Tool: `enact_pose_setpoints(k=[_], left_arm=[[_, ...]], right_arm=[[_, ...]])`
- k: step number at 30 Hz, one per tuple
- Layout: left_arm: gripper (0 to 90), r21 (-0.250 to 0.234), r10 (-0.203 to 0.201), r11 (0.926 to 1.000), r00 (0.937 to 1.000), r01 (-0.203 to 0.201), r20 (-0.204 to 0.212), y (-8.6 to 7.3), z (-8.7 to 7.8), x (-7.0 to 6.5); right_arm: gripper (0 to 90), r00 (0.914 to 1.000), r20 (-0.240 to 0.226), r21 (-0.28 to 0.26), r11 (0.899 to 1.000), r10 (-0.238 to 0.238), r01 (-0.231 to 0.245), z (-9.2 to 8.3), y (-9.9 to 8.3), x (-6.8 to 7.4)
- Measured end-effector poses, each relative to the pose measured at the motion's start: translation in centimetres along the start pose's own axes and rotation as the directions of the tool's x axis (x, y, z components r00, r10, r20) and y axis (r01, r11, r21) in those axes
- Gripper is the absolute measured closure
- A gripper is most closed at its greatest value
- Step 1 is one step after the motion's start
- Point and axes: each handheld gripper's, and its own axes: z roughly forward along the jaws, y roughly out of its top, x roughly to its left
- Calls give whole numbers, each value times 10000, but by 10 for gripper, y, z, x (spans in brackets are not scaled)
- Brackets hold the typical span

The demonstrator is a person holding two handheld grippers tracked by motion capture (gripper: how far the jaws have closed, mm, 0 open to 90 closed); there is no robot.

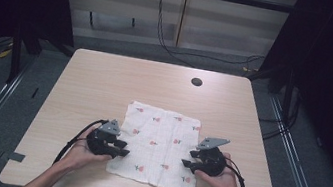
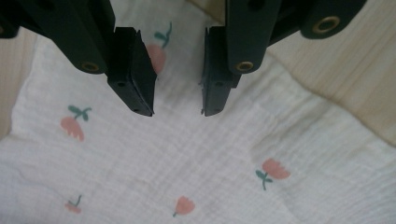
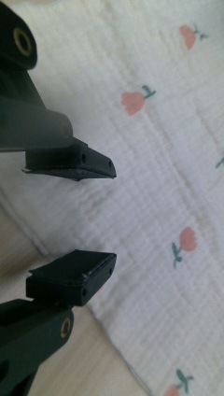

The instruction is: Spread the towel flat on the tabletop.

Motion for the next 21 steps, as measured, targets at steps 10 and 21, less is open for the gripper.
enact_pose_setpoints(k=[10, 21], left_arm=[[890, 204, 31, 9998, 10000, -32, 46, -13, -12, -14], [891, 427, -161, 9990, 9991, 144, 387, -21, -19, -27]], right_arm=[[789, 9992, 117, 105, 9992, -379, 378, 5, 5, 8], [885, 9978, -488, 244, 9987, -438, 451, -6, -6, 19]])
